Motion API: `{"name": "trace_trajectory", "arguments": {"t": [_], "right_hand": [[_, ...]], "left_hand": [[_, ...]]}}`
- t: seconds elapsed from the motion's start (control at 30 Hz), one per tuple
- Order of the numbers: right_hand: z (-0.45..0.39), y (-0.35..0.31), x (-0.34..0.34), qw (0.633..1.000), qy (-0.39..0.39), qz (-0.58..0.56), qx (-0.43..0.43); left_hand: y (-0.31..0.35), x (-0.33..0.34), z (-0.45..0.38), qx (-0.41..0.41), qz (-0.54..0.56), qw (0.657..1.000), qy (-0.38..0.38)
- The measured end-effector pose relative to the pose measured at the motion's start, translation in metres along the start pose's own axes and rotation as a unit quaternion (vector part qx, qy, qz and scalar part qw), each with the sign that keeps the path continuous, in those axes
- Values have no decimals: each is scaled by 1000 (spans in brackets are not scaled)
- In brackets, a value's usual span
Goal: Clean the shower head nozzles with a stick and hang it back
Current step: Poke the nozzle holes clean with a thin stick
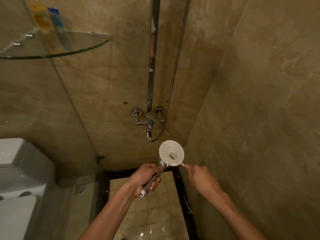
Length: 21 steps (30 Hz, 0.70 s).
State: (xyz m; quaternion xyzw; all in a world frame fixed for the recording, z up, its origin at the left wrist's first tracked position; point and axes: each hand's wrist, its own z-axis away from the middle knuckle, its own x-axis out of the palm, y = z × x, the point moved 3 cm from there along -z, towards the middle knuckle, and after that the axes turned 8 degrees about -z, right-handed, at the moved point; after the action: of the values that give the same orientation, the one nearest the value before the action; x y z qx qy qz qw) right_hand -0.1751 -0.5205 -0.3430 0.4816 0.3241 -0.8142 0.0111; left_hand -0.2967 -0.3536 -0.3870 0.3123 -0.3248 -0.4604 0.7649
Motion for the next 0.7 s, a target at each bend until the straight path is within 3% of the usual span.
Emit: {"name": "trace_trajectory", "arguments": {"t": [0.3, 0.47, 0.7], "right_hand": [[1, -10, 4, 1000, 0, 2, -16], [-4, -1, -13, 999, 33, 13, 17], [10, -3, 4, 998, 15, 52, -35]], "left_hand": [[3, -3, 0, -5, -15, 1000, -1], [2, 0, 5, -6, -28, 1000, -6], [9, 4, 8, 1, -33, 999, -6]]}}
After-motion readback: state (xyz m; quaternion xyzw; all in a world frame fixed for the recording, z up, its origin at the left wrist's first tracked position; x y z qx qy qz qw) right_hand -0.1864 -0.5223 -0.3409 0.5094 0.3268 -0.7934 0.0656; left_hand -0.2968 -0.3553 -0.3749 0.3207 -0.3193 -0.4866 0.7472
